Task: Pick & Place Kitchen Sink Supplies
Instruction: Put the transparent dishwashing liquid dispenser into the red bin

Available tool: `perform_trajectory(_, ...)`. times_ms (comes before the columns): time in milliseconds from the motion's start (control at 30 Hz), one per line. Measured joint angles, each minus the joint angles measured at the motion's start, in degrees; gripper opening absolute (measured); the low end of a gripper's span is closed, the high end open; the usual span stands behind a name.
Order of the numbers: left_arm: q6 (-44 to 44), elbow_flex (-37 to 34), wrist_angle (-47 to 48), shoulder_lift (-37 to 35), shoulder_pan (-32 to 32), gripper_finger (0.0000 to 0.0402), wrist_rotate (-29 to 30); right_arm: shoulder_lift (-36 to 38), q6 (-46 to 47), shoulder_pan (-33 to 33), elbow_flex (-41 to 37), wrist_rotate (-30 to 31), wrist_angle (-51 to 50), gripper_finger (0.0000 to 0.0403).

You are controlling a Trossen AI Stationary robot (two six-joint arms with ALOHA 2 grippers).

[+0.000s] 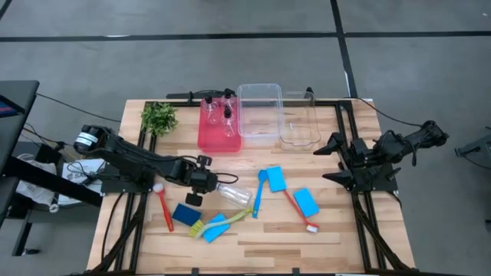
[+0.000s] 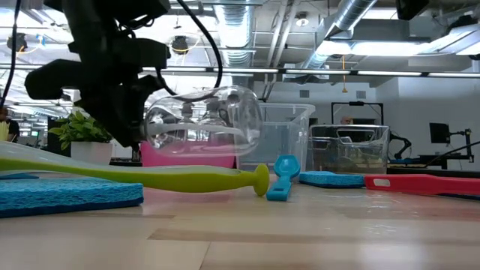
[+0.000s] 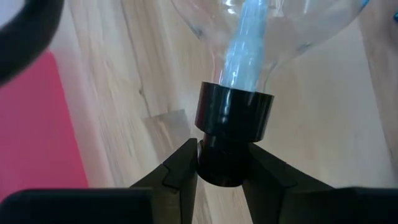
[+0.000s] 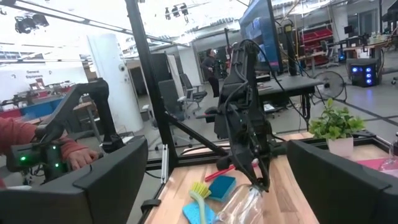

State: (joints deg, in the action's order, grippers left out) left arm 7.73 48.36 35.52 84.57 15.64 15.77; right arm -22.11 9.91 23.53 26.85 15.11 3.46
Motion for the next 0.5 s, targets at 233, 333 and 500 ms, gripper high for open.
perform_trajectory(233, 7.1, 0.0, -0.1, 0.4, 0.6, 0.0104, 3.6, 0.0, 0.0, 0.0, 0.0, 0.0, -0.6, 0.0377)
perform_trajectory(333, 14.2, 0.2, -0.4, 0.1, 0.9, 0.0104, 9.2, 0.0, 0.1, 0.0, 0.0, 0.0, -1.2, 0.0377)
perform_trajectory(500, 26.6, 0.2, -0.9, 0.0, 0.9, 0.0104, 20.2, 0.0, 0.2, 0.0, 0.0, 0.0, -1.5, 0.0377)
